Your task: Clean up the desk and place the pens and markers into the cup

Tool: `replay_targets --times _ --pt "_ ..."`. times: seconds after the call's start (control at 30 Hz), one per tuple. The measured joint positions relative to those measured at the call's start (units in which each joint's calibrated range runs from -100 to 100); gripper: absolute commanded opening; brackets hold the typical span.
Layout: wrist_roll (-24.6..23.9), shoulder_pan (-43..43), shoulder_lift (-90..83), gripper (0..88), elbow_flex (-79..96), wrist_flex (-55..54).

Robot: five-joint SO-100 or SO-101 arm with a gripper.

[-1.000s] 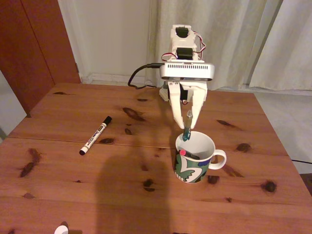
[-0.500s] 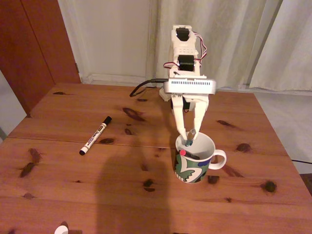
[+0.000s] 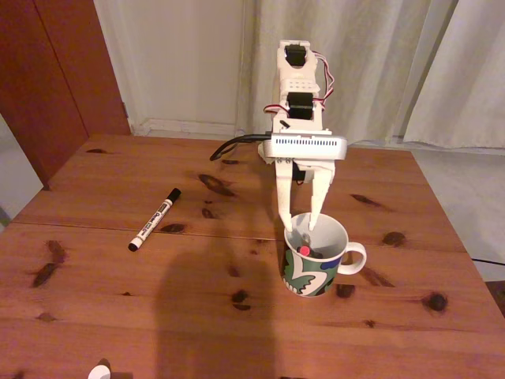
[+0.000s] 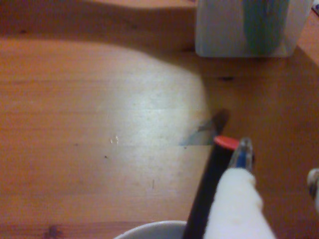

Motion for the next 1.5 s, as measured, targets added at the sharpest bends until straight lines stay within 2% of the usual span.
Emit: replay_targets --times 0.1,0.2,0.3,0.4,0.73,1.1,1.17,1.33,1.5 --pt "0.0 0.8 0.0 9.6 0.0 0.0" --pt "0.0 2.6 -0.4 0.4 0.0 0.0" --pt "0.0 3.9 -2.5 0.9 0.3 0.5" --pt "1.1 6.1 -5.4 0.8 0.3 5.8" --pt "12.6 18.3 -11.9 0.8 0.3 29.1" --pt "26.5 33.1 -6.9 0.8 0.1 32.4" --pt "27.8 35.5 -4.7 0.8 -1.3 32.4" --pt "28.1 39.3 2.8 0.8 -7.6 32.4" --pt "22.0 40.7 12.1 0.8 -16.6 32.4"
